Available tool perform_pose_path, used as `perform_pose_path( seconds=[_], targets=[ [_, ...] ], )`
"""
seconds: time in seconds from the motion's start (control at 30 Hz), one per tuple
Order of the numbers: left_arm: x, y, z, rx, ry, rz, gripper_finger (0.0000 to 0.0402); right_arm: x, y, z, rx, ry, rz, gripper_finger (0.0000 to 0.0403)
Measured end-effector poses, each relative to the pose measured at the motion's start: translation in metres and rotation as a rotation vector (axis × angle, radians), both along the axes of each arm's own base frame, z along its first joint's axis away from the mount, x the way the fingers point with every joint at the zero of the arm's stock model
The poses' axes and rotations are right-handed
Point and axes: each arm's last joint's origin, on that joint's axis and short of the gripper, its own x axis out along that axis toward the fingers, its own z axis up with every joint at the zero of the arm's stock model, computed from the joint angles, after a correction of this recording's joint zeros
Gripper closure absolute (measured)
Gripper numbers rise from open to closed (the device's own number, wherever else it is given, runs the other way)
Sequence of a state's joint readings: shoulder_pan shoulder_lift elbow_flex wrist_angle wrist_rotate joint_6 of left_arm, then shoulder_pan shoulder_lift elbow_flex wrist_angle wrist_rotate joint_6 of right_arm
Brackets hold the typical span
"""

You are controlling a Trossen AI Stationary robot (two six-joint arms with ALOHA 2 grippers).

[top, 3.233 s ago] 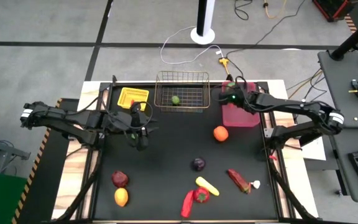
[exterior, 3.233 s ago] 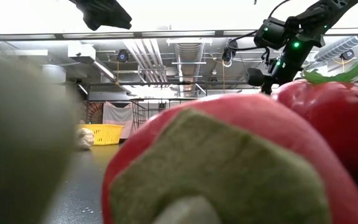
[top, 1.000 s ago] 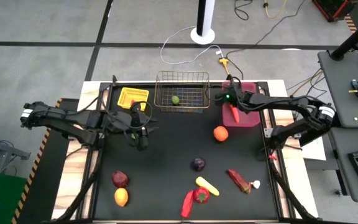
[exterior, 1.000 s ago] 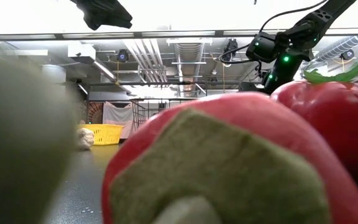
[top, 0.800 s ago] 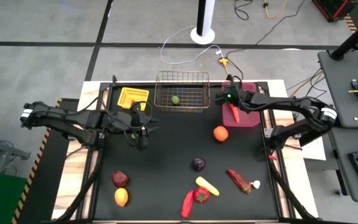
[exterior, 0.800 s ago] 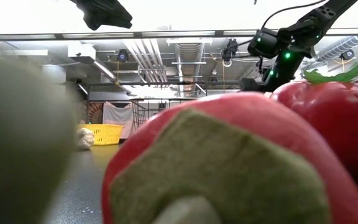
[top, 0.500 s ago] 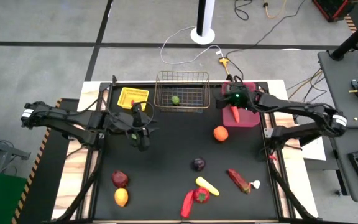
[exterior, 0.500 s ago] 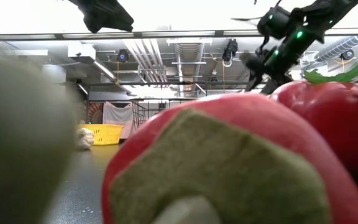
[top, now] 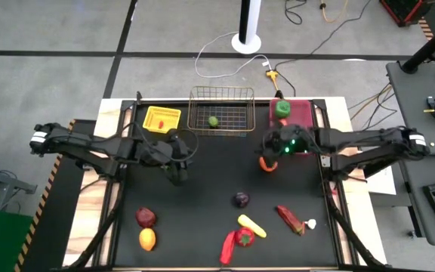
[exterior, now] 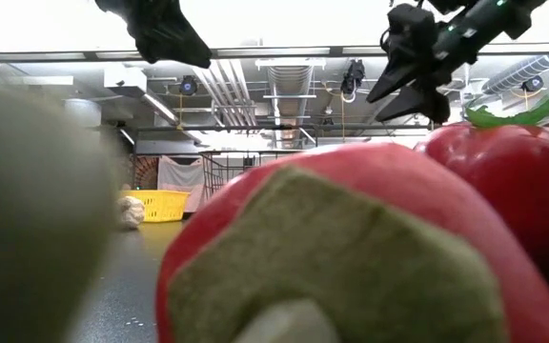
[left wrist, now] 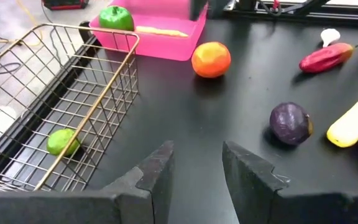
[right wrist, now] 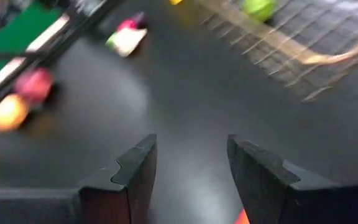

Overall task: Sort produce into baskets
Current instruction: Put the orange into the gold wire basket

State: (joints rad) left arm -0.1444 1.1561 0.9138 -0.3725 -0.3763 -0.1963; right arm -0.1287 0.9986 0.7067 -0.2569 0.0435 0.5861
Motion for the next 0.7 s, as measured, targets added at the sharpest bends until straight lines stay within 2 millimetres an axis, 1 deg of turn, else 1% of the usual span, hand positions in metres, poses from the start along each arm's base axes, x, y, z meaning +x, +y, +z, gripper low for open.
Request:
perform_pose_path(
  seconds=[0.1,0.23,0.3,0.43,0.53,0.6,0.7],
  targets=[
    [0.0,0.0,-0.001,0.0,0.004,0.0,0.0282,0.003,0.015,-0.002,0.011,0.008,0.05,0.0216],
    [0.001,0.0,0.0,-0.001,-0.006,0.0,0.0282,0.003,0.025,-0.003,0.035,0.011,0.075,0.0216],
    [0.001,0.0,0.001,-0.003,-0.018,0.0,0.0282,0.004,0.03,-0.003,-0.016,0.019,0.133,0.0216],
    [0.002,0.0,0.002,0.007,-0.025,-0.008,0.0282,0.003,0.039,0.003,-0.187,0.084,0.312,0.0216],
    [0.002,0.0,0.002,0.019,-0.024,-0.009,0.0282,0.0,0.042,0.005,-0.3,0.237,0.405,0.0216],
    [0.002,0.0,0.002,0.024,-0.022,-0.01,0.0282,0.0,0.043,0.007,-0.321,0.369,0.434,0.0216],
    [0.002,0.0,0.002,0.033,-0.02,-0.015,0.0282,0.009,0.042,0.01,-0.337,0.558,0.462,0.0216]
  ],
)
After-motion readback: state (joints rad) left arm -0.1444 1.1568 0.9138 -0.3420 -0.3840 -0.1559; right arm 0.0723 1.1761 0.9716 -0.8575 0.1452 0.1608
